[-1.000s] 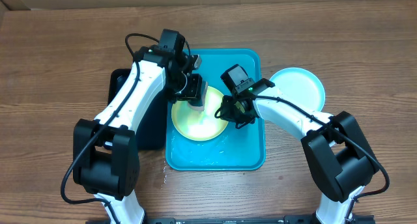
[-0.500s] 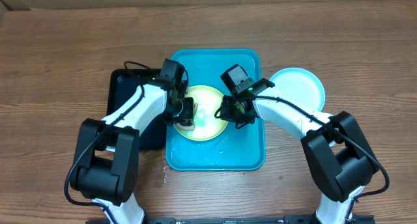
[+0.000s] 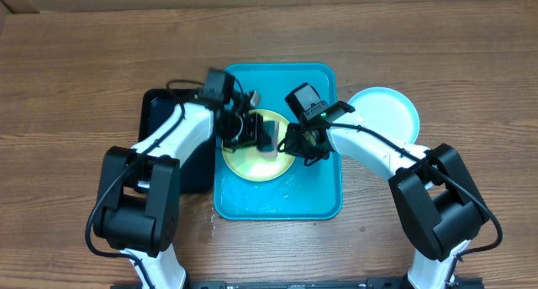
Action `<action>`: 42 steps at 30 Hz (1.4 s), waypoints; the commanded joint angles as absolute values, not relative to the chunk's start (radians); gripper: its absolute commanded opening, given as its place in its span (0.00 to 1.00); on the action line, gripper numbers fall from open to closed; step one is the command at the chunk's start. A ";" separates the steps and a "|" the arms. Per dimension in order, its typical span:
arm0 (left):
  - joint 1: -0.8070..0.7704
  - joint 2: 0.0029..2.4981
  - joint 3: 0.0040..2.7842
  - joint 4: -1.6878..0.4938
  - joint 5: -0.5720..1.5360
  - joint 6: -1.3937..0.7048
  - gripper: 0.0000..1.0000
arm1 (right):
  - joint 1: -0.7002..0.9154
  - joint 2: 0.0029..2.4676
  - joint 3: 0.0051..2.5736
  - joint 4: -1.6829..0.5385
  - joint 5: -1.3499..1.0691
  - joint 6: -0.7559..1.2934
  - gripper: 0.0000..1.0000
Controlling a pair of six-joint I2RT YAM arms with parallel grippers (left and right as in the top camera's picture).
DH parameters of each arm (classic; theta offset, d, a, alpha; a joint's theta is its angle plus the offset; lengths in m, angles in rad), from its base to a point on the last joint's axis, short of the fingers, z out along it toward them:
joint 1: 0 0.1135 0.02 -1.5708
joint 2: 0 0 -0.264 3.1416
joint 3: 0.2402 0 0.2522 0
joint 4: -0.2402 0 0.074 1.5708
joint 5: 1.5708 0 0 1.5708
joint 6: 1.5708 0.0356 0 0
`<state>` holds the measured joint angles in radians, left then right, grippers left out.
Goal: Clean dirty plates on tray and stack at the side
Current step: 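Scrub the yellow plate with the sponge while the right gripper pins its rim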
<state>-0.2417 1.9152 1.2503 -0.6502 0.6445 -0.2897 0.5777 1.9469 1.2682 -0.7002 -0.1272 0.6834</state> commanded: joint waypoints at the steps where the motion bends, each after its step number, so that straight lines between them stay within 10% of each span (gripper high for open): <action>1: -0.231 1.909 1.408 -0.736 0.651 -0.270 0.04 | 0.586 1.947 1.263 -0.707 -0.132 0.685 0.04; 18: -0.293 1.909 1.272 -0.819 0.102 -0.248 0.04 | 0.588 1.947 1.263 -0.704 -0.133 0.685 0.05; 42: -0.273 1.901 1.260 -0.627 0.670 -0.291 0.04 | 0.588 1.947 1.263 -0.706 -0.133 0.685 0.05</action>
<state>-0.2806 1.9041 1.1545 -0.5945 0.5724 -0.2859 0.5777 1.9469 1.2682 -0.7101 -0.1253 0.6838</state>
